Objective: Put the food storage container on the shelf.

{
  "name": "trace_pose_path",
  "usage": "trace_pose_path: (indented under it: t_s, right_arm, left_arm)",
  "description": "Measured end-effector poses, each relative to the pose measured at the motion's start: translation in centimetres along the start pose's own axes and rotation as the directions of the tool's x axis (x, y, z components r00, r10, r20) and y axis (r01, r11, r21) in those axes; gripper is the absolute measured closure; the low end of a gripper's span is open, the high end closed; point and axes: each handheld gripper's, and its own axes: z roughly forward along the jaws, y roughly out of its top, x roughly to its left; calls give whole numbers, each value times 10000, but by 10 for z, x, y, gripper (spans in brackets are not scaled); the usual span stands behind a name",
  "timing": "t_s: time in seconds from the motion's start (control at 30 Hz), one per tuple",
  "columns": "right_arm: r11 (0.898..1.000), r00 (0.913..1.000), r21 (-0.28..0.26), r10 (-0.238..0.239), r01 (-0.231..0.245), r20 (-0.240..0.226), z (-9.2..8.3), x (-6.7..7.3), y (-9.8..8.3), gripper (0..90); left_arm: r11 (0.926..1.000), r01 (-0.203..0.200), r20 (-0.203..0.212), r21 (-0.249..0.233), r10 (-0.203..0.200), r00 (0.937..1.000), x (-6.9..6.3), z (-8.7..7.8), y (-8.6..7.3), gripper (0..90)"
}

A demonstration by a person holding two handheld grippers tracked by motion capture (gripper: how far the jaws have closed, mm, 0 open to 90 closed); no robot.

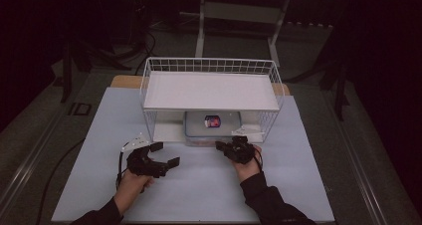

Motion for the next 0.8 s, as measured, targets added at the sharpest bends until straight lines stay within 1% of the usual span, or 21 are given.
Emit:
trace_pose_path:
  t_s: [0.27, 0.47, 0.57, 0.67, 0.8]
  right_arm:
    - [9997, 9996, -165, 202, -199, 214, 15, -4, 11, 899]
    - [9993, 9989, -294, 245, -233, 398, 24, -7, 17, 899]
    - [9990, 9987, -344, 283, -269, 425, 26, -9, 19, 898]
    - [9983, 9978, -395, 457, -439, 479, 28, -10, 21, 899]
    - [9969, 9969, -608, 526, -490, 588, 30, -16, 24, 898]
  left_arm:
    - [10000, -54, -58, 10, 54, 10000, 1, 0, -1, 0]
    - [9999, -141, -70, 5, 141, 9999, 0, -1, -1, 0]
    - [9998, -172, -52, 29, 172, 9998, 0, -1, -1, 0]
    - [9998, -170, -51, 32, 171, 9998, 0, -1, -1, 0]
    - [9998, -208, -56, -3, 208, 9998, 0, -2, -1, 0]
